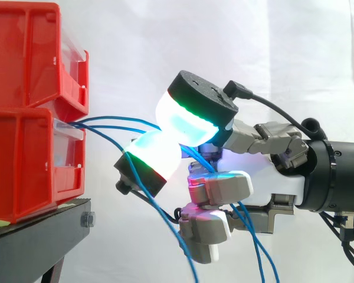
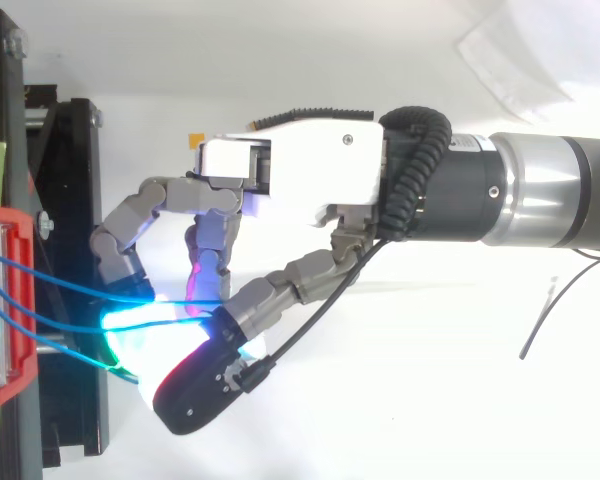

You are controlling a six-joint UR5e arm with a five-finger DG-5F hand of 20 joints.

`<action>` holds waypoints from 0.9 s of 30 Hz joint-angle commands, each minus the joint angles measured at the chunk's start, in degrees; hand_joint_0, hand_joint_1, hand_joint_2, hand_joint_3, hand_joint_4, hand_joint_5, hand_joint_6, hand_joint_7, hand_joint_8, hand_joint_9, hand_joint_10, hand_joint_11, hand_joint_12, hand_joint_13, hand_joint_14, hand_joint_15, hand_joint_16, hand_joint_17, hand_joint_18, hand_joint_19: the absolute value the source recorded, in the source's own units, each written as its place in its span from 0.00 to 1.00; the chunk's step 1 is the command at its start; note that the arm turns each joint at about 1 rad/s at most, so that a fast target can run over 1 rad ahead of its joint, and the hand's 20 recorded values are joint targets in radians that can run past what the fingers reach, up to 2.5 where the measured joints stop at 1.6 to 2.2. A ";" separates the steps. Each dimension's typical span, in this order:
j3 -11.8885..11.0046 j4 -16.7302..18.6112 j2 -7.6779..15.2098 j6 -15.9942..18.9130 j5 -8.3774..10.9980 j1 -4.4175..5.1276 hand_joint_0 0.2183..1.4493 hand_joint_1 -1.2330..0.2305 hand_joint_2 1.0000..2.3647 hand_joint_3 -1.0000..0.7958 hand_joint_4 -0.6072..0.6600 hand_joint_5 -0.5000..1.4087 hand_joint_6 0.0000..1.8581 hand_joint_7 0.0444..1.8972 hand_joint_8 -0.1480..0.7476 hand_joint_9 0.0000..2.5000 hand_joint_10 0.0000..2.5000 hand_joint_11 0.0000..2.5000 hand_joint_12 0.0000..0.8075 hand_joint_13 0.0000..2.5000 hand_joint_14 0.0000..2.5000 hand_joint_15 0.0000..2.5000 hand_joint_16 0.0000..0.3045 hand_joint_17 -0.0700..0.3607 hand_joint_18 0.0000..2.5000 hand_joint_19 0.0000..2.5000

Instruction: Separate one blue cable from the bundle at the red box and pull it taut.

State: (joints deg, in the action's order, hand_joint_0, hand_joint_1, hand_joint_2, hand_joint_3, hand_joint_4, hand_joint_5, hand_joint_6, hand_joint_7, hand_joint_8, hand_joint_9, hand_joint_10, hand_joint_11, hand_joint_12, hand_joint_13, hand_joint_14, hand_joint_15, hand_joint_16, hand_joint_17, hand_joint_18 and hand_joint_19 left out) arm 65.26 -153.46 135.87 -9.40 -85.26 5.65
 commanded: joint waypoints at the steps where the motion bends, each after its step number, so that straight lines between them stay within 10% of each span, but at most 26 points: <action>1: -0.05 0.18 0.00 0.08 0.00 -0.02 0.26 0.35 0.00 0.28 0.51 0.20 0.47 0.56 0.49 0.58 0.01 0.45 0.45 0.52 0.01 0.37 0.18 0.45 0.39 0.40; 8: 0.04 0.27 0.00 0.00 0.00 -0.02 0.30 0.59 0.00 0.28 0.50 0.21 0.46 0.58 0.49 0.59 0.01 0.44 0.43 0.52 0.01 0.37 0.17 0.44 0.38 0.40; 20: 0.13 -0.08 0.00 -0.09 0.00 -0.11 0.33 0.28 0.01 0.44 0.49 0.18 0.48 0.59 0.48 0.48 0.01 0.44 0.44 0.48 0.01 0.36 0.18 0.45 0.36 0.39; 27: 0.13 0.00 0.00 -0.18 0.18 -0.11 0.43 0.22 0.00 0.28 0.42 0.17 0.50 0.55 0.44 0.41 0.01 0.43 0.42 0.44 0.01 0.34 0.18 0.45 0.33 0.34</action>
State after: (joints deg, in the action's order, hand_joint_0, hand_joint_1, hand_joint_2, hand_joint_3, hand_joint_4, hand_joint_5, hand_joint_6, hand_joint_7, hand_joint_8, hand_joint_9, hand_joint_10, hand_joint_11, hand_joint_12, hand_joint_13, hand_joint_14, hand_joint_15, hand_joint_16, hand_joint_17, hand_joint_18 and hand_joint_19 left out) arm 65.38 -153.54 135.88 -9.50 -85.23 5.54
